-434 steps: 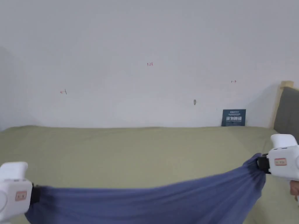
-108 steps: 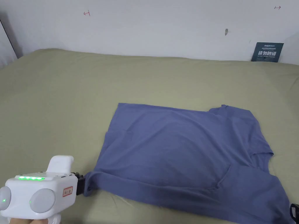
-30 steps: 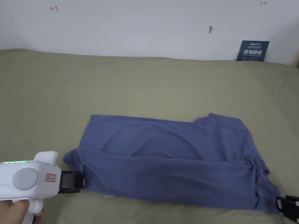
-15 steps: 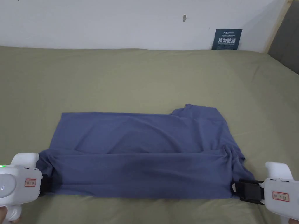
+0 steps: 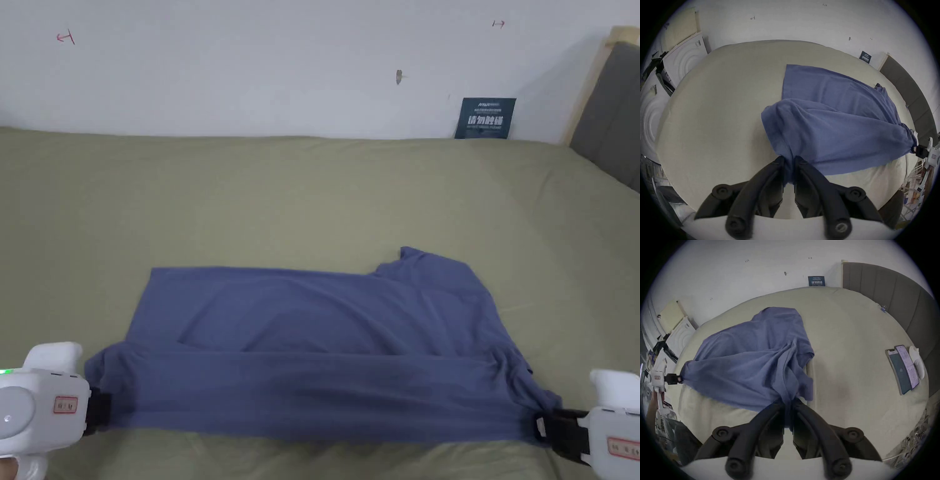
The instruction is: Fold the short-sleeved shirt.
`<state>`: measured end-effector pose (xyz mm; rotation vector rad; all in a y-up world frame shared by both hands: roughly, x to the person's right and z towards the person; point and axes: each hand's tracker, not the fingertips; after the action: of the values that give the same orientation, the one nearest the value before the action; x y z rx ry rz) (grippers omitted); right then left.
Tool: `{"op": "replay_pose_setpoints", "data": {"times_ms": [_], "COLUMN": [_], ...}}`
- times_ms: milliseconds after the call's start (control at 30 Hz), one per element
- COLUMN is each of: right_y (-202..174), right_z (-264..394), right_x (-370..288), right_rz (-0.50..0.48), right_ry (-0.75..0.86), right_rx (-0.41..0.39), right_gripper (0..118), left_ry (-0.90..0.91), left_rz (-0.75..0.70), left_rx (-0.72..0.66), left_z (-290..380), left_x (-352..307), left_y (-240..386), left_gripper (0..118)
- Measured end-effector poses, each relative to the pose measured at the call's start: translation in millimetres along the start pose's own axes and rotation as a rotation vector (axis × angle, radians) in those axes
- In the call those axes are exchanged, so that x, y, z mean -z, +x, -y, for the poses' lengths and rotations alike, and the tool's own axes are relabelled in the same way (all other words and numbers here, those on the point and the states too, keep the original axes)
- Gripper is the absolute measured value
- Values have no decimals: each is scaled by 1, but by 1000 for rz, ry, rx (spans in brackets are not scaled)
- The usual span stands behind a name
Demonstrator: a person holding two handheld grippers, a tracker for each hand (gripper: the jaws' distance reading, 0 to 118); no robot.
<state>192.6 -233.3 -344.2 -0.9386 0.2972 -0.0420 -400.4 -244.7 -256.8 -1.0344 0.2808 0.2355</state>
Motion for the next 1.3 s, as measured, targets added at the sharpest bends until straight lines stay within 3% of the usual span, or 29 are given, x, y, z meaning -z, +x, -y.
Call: {"op": "replay_pose_setpoints", "data": {"times_ms": [433,467,500,533,567,633,667,700,833,867,900,933,967,1033,1233,1267,1300], "right_y": [-8,-8,-8,-8,-11,-11,-9,-6,-14,-15,-15,-17,-20,-22,-18,-16,-14], "right_z": [97,98,98,98,95,89,83,78,53,44,36,27,18,-2,-47,-52,-56], "right_x": [-69,-68,-67,-66,-66,-69,-70,-70,-66,-63,-60,-55,-50,-35,12,20,26], "right_rz": [-18,-24,-26,-30,-4,12,1,0,32,33,25,26,25,63,55,56,55], "right_ry": [-51,-65,-72,-79,-74,-40,-31,-31,16,36,54,65,84,120,99,90,79], "right_rx": [-18,-16,-13,-3,-1,-10,-6,-2,-36,-34,-28,-22,-26,-25,0,-2,-9], "right_gripper": [10,16,34,65,72,76,75,75,75,73,71,55,5,3,3,3,3], "left_ry": [-21,-23,-22,-21,-10,-25,-30,1,28,45,58,67,78,88,36,35,33], "left_rz": [30,30,30,34,54,45,49,65,43,27,16,16,13,0,-23,-23,-25], "left_rx": [-34,-38,-41,-42,-52,-50,-42,-34,-15,-8,-4,2,6,11,28,27,30], "left_z": [111,113,113,114,113,108,105,102,71,62,52,39,26,-2,-85,-94,-102], "left_x": [-78,-79,-78,-76,-75,-74,-74,-78,-77,-75,-72,-64,-55,-36,45,59,69], "left_y": [-33,-35,-37,-39,-41,-42,-43,-44,-38,-33,-31,-29,-27,-19,-7,-5,-4], "left_gripper": [11,11,12,30,42,71,110,114,106,86,57,17,0,0,0,9,34]}}
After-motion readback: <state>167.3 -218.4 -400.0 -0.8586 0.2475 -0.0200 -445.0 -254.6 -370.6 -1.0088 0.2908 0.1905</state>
